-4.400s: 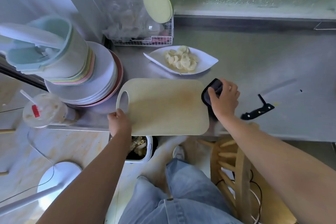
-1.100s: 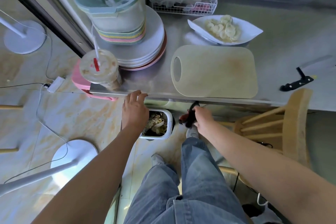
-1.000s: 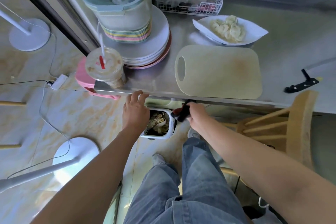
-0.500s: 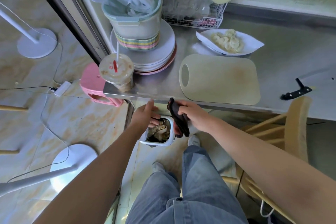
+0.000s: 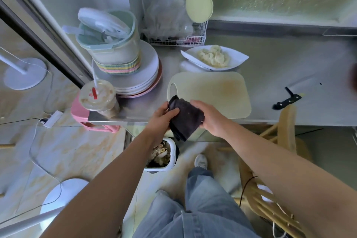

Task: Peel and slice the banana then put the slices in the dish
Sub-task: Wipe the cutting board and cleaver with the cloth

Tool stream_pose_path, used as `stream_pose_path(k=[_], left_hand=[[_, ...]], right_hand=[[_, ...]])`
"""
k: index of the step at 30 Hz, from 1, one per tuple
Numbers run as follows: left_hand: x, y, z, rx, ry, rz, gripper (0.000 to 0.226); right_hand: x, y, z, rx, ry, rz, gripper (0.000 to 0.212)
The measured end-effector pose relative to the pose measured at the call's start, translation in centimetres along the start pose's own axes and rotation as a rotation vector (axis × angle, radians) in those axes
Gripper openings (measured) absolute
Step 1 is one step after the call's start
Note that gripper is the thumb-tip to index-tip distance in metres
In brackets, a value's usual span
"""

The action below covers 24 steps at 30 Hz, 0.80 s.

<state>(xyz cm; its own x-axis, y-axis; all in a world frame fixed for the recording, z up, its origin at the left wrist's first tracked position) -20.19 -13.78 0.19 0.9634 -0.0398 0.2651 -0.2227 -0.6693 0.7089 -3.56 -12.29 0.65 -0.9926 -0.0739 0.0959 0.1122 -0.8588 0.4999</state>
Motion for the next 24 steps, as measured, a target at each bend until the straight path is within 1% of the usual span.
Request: stream_pose_path(k=[2,4,5,6,7,8,9,10,11,12,13,14,15,16,17,18,19,20,21,22,23,24], left_hand=[[1.3,-0.6,-0.8,0.048,-0.011,-0.007,0.027],[2.4,-1.3,-1.8,0.076,-0.028,-0.060,0.022],[3.0,-1.7,-2.2,0.087,-0.045,-0.116,0.017],[3.6,-2.2,-2.7,0.104,-0.075,-0.196,0.013],[4.3,-2.9,-3.1,0.132,-0.131,-0.307,0.015],[5.1,-3.4,-3.6,0.164,-0.198,-0.436,0.020],[6.0,-3.8,-4.1,0.181,-0.243,-0.528,0.026],[7.1,-4.2,-4.7,0.166,-0.253,-0.534,0.030],[8.6,-4.4,-5.3,0.109,-0.203,-0.450,0.034],[10.3,-4.7,-5.8,0.026,-0.124,-0.315,0.036],[11.8,-4.9,-6.2,-0.034,-0.062,-0.216,0.037],[13.1,-5.2,-6.5,-0.059,-0.054,-0.197,0.037],[14.1,-5.7,-6.7,-0.060,-0.070,-0.232,0.034],[14.7,-6.1,-6.9,-0.042,-0.106,-0.298,0.030],[15.2,-6.5,-6.9,-0.019,-0.143,-0.345,0.028],[15.7,-6.8,-6.9,-0.001,-0.173,-0.358,0.027],[16.2,-7.2,-6.9,0.012,-0.195,-0.349,0.025],[16.8,-7.6,-6.9,0.018,-0.200,-0.324,0.021],[17.4,-7.8,-7.0,0.022,-0.184,-0.296,0.018],[18.2,-8.1,-7.1,0.018,-0.172,-0.278,0.016],[18.9,-8.3,-7.3,0.015,-0.168,-0.276,0.015],[19.6,-8.6,-7.4,0.013,-0.173,-0.279,0.015]], right_hand=[[-1.5,-0.2,0.8,0.020,0.060,0.053,0.020],[-3.4,-0.6,1.8,-0.046,0.067,0.053,0.011],[-4.3,-1.0,2.3,-0.103,0.075,0.023,0.009],[-5.2,-1.4,3.0,-0.166,0.083,-0.016,0.009],[-6.1,-1.9,3.7,-0.229,0.106,-0.064,0.009],[-6.9,-2.2,4.5,-0.286,0.145,-0.106,0.008],[-7.6,-2.6,5.2,-0.344,0.206,-0.141,0.006],[-8.2,-2.6,5.9,-0.391,0.281,-0.156,0.008],[-8.7,-2.8,6.5,-0.426,0.349,-0.140,0.012],[-9.0,-2.8,7.0,-0.430,0.396,-0.095,0.014],[-9.2,-2.7,7.5,-0.410,0.385,-0.023,0.014],[-9.3,-2.6,7.8,-0.370,0.352,0.046,0.017],[-9.8,-2.5,8.1,-0.343,0.340,0.076,0.022],[-10.4,-2.7,8.3,-0.352,0.356,0.062,0.024],[-11.2,-3.1,8.3,-0.395,0.385,0.002,0.024],[-12.2,-3.4,8.2,-0.437,0.395,-0.080,0.025],[-13.2,-3.9,8.0,-0.443,0.415,-0.138,0.034],[-14.0,-3.9,7.9,-0.403,0.423,-0.131,0.046],[-14.8,-4.0,7.5,-0.340,0.384,-0.070,0.054],[-15.5,-4.0,7.1,-0.284,0.330,0.002,0.052],[-16.3,-3.9,7.0,-0.263,0.283,0.052,0.043],[-17.1,-3.7,7.0,-0.264,0.268,0.059,0.032]])
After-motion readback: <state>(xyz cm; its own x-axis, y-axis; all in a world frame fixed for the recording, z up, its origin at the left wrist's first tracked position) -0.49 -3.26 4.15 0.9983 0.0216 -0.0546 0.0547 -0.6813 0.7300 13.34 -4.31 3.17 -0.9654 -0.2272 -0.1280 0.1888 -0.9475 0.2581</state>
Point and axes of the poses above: each hand's wrist, its own y-axis away from the middle knuckle, its own x-axis out of the palm, z = x × y, the point moved 1 cm from there along -y, towards the middle knuckle, and after that the axes turned 13 degrees about -x, right-handed, at the moved point
